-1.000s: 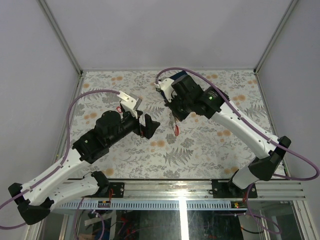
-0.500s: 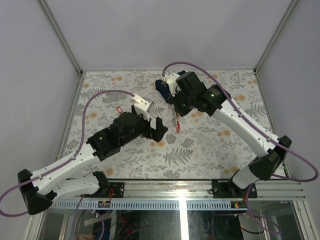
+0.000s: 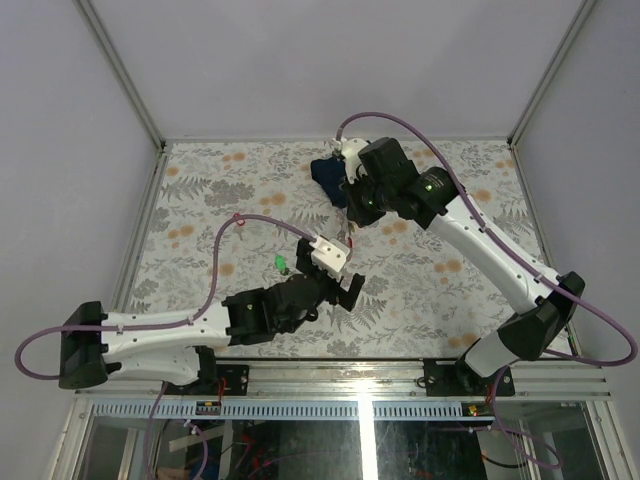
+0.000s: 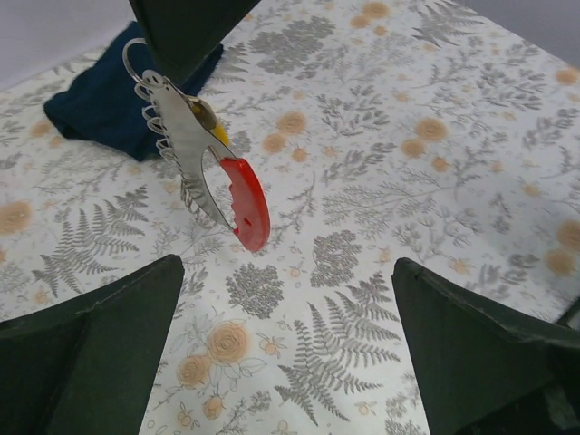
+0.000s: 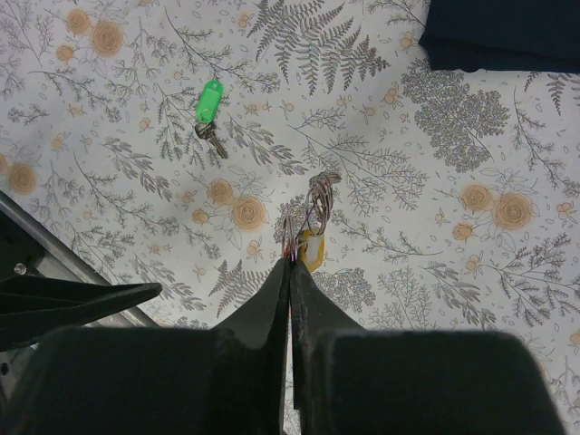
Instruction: Put the keys on the keyring
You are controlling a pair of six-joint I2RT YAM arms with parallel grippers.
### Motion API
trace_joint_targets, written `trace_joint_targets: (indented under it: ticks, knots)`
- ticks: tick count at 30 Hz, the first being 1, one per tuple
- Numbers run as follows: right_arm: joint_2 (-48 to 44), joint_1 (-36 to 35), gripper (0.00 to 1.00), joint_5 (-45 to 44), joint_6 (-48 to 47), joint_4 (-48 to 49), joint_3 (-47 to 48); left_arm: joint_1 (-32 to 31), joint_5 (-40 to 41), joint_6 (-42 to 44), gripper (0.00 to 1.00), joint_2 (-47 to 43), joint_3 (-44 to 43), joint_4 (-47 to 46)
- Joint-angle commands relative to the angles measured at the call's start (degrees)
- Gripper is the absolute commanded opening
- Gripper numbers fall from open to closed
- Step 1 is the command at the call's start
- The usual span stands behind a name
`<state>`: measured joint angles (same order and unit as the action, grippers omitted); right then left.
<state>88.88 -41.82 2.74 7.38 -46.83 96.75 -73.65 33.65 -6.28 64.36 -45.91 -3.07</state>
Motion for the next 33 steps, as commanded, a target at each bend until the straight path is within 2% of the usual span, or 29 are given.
trace_joint_targets:
  ticks: [1,9,15,20,24,31,33]
  knots:
    - [-4.54,0.58,0.0,1.87,2.72,3.43,0.03,-1.56,11.65,5.16,0.96,2.27,2.7,-16.7]
    - [-5.55,0.6,0.0,3.48,4.3,4.22,-0.67,-1.73,14.67,10.09,0.73,6.85,4.16,-27.97]
    - [-6.41,0.61,0.0,3.86,4.72,4.11,-0.77,-1.76,15.31,10.46,0.52,8.86,4.83,-29.67]
    - [-7.29,0.64,0.0,4.59,5.31,3.95,-0.77,-1.37,16.13,9.68,0.43,8.67,6.2,-30.15]
    - [-7.9,0.59,0.0,4.66,5.58,3.69,-0.85,-0.72,16.39,9.27,0.27,7.6,7.02,-29.92]
    - [-8.59,0.53,0.0,4.53,5.65,3.51,-1.2,0.04,17.13,9.11,0.13,4.81,8.73,-29.39]
    - [-8.76,0.63,0.0,4.26,5.71,3.5,-1.36,0.08,16.96,8.69,0.12,3.85,9.34,-29.36]
